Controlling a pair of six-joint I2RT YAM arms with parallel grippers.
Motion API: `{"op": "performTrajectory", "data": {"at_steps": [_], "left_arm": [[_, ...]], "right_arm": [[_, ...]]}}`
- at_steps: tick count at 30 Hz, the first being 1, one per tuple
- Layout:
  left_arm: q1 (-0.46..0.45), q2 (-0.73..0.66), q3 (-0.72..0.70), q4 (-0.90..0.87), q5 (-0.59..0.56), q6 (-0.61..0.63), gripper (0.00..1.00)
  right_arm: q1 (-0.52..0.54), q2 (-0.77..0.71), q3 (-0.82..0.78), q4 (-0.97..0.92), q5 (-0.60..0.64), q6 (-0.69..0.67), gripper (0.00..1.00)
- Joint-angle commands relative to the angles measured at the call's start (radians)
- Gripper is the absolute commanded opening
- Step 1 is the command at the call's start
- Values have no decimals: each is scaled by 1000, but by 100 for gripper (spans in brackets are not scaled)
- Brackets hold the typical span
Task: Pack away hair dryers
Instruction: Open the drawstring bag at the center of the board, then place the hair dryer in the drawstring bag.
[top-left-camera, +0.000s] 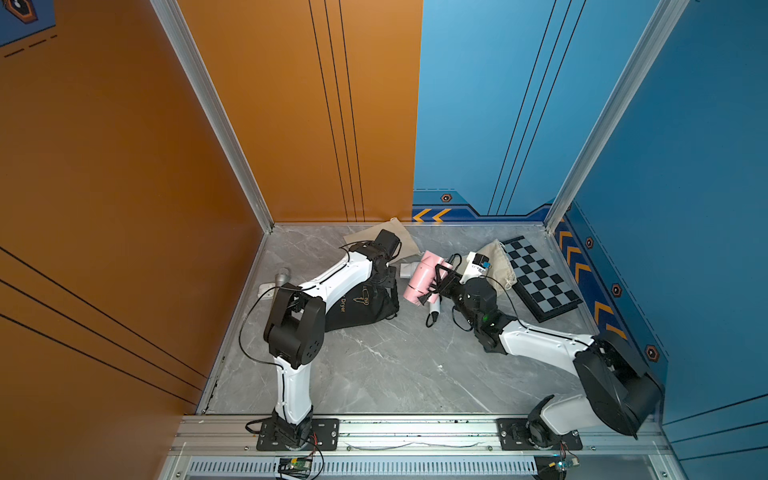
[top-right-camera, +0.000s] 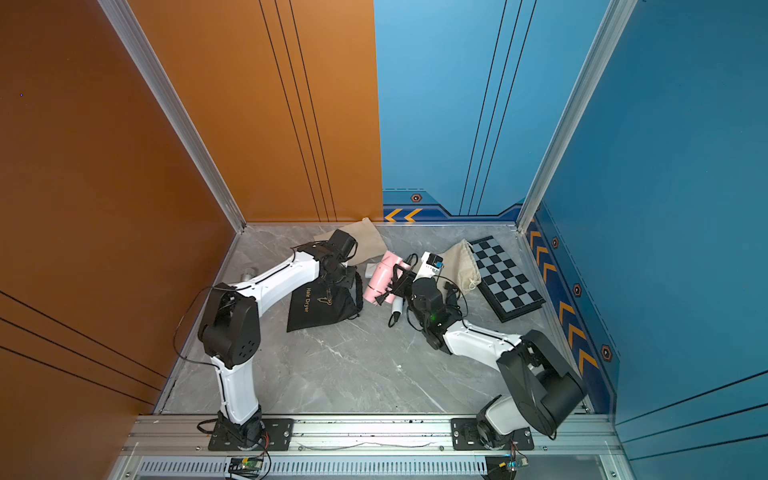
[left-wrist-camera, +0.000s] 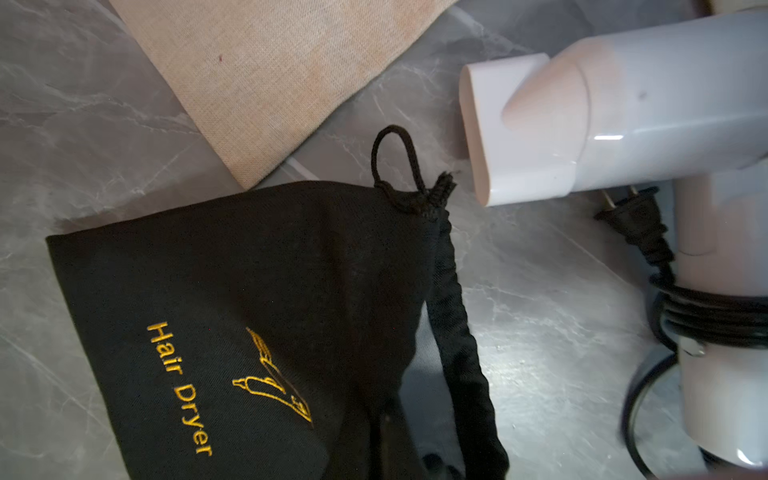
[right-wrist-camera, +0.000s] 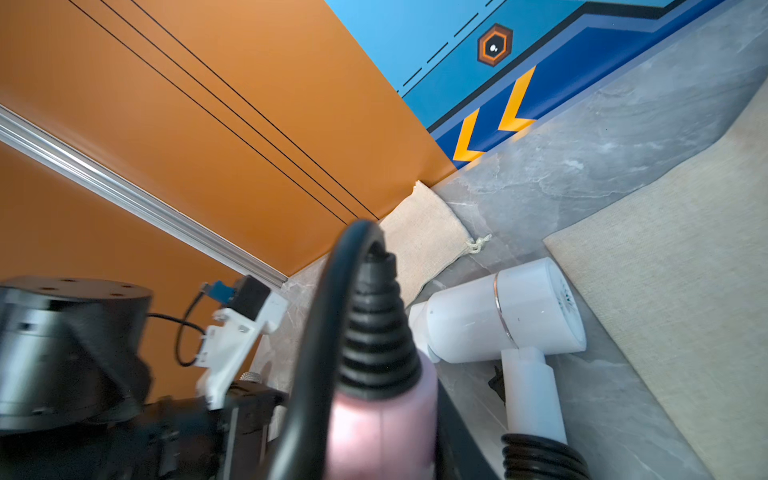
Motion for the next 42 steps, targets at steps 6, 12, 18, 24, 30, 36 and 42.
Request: {"op": "performTrajectory", "data": {"at_steps": [6,12,18,24,30,36,42], "left_arm": [[20,-115,-41,-23,92,22,0],[5,-147,-56,-23,120,47,0],[-25,-198,-101,-2,147,108,0],[-40,-244,-126,31,208,125,0],[-35,-273,-128,44,247,132,0],[-24,-281,-132,46,264,140,0],[-23,-286,-145,46,312,195,0]], "right_arm": [[34,146,38,347,24,53,12],[29,221,62,423,-18,85,13],[2,252,81,440,-64,128,13],[11,293,121,438,-73,122,13],[43,313,125,444,-60,85,13],[44,310,125,442,-71,80,13],[5,315,112,480,-112,170,13]]}}
